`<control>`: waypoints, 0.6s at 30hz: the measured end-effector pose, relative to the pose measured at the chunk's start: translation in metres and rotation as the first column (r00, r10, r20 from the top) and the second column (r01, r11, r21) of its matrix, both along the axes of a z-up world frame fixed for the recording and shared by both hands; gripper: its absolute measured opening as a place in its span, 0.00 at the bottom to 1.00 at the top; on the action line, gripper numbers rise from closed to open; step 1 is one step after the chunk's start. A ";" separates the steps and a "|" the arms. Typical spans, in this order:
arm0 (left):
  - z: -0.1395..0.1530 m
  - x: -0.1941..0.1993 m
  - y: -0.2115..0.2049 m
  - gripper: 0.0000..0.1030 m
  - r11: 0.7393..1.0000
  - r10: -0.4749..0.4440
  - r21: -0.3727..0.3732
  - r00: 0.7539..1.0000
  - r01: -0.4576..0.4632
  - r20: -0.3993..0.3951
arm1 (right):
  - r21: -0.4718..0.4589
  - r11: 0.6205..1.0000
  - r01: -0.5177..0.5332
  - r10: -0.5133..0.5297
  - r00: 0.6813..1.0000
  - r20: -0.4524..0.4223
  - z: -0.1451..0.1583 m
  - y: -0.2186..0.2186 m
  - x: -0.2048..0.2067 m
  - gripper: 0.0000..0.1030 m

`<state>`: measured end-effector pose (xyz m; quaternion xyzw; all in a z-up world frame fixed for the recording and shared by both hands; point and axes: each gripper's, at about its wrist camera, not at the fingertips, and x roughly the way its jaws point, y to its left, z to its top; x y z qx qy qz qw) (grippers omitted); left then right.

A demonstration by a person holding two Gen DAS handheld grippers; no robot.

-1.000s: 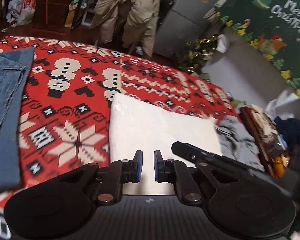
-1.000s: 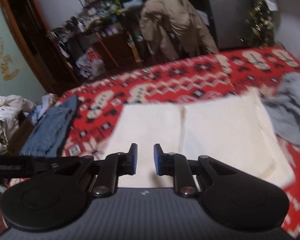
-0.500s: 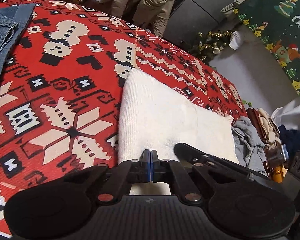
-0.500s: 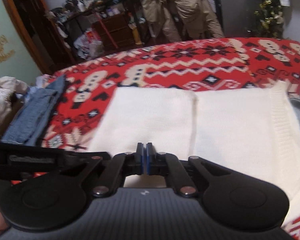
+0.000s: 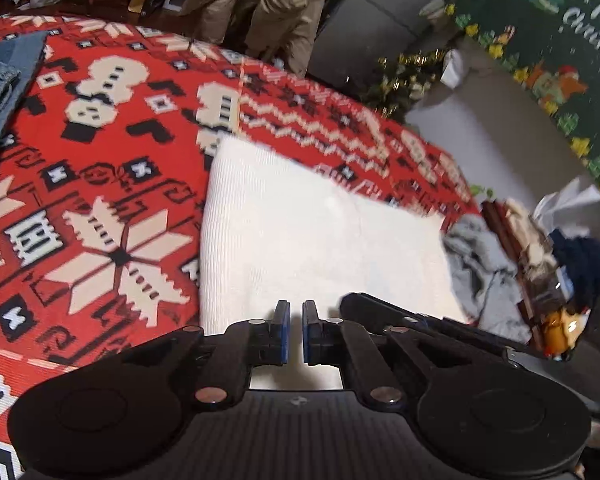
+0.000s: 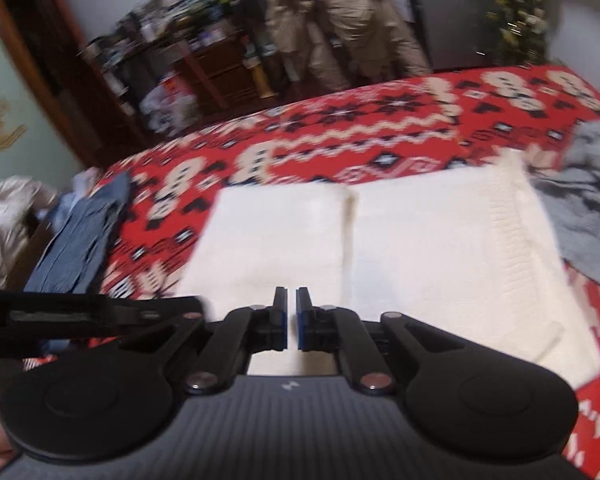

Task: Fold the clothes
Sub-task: 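Close both tools on the folded vest's edge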

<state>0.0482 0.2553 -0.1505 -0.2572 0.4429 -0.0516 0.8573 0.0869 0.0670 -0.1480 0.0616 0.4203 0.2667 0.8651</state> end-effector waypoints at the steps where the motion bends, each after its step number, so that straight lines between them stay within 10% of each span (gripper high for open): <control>1: -0.003 0.000 0.000 0.04 1.000 0.005 0.005 1.000 -0.005 -0.004 | -0.006 1.000 -0.020 0.020 1.000 -0.004 -0.002 0.006 -0.001 0.07; 18: 0.011 -0.037 -0.009 0.05 0.997 0.042 0.058 0.999 -0.041 -0.004 | -0.019 0.987 0.158 -0.158 0.986 -0.051 0.000 -0.020 -0.019 0.10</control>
